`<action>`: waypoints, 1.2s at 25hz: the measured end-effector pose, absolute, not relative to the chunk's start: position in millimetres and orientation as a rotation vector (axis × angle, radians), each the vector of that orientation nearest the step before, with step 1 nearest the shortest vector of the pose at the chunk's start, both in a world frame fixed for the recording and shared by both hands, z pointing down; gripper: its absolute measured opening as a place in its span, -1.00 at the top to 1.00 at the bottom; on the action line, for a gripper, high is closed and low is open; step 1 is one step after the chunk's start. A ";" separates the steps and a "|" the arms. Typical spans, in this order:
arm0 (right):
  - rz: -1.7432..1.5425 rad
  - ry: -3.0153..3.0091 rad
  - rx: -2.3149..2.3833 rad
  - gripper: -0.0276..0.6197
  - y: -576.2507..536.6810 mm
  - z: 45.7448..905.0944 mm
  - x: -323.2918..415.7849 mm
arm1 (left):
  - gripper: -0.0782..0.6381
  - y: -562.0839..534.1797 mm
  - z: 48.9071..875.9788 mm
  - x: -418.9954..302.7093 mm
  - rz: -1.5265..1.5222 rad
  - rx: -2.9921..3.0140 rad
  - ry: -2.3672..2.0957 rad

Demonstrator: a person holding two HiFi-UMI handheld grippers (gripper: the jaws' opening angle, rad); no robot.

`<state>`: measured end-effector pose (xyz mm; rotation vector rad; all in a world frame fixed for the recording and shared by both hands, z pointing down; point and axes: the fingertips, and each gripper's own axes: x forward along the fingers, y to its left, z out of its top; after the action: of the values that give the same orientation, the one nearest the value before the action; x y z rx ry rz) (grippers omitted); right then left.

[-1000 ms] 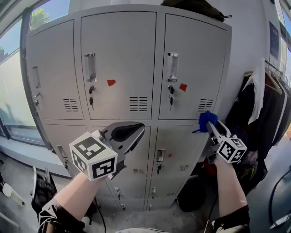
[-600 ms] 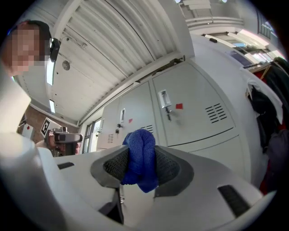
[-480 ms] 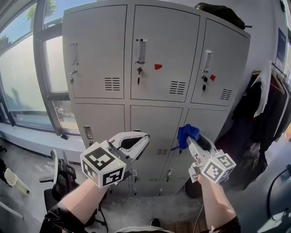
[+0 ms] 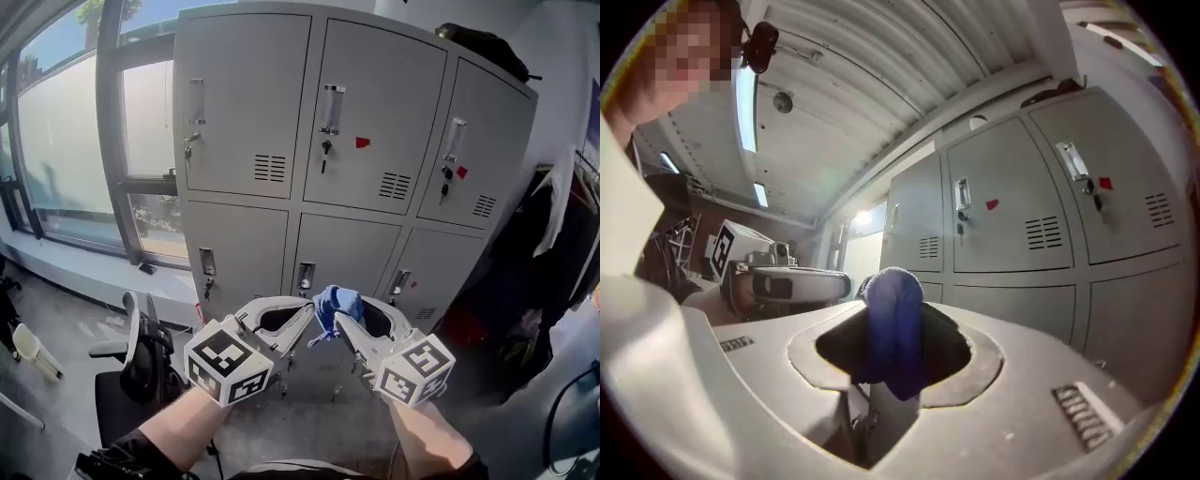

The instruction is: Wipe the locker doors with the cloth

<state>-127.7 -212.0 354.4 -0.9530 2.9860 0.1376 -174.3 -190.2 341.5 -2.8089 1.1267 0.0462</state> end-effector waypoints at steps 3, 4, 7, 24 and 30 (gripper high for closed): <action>0.128 3.031 -0.881 0.44 -202.2 361.5 -138.3 | 0.76 -186.4 353.9 -172.6 0.024 -2.791 1.177; 0.111 3.039 -0.872 0.44 -200.0 366.2 -139.5 | 0.76 -184.9 359.4 -171.3 0.016 -2.787 1.191; 0.029 3.057 -0.845 0.44 -195.9 385.5 -138.1 | 0.76 -177.7 375.4 -166.6 0.005 -2.788 1.232; -0.107 3.099 -0.762 0.44 -193.6 428.9 -117.3 | 0.76 -173.5 414.8 -140.9 -0.055 -2.814 1.320; -0.071 3.079 -0.763 0.44 -192.3 418.1 -113.2 | 0.76 -175.3 402.3 -134.2 -0.031 -2.792 1.305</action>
<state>-113.2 -192.3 418.1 -0.7632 3.0789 -0.0710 -134.2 -175.3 402.3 -2.7918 1.3046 -0.0310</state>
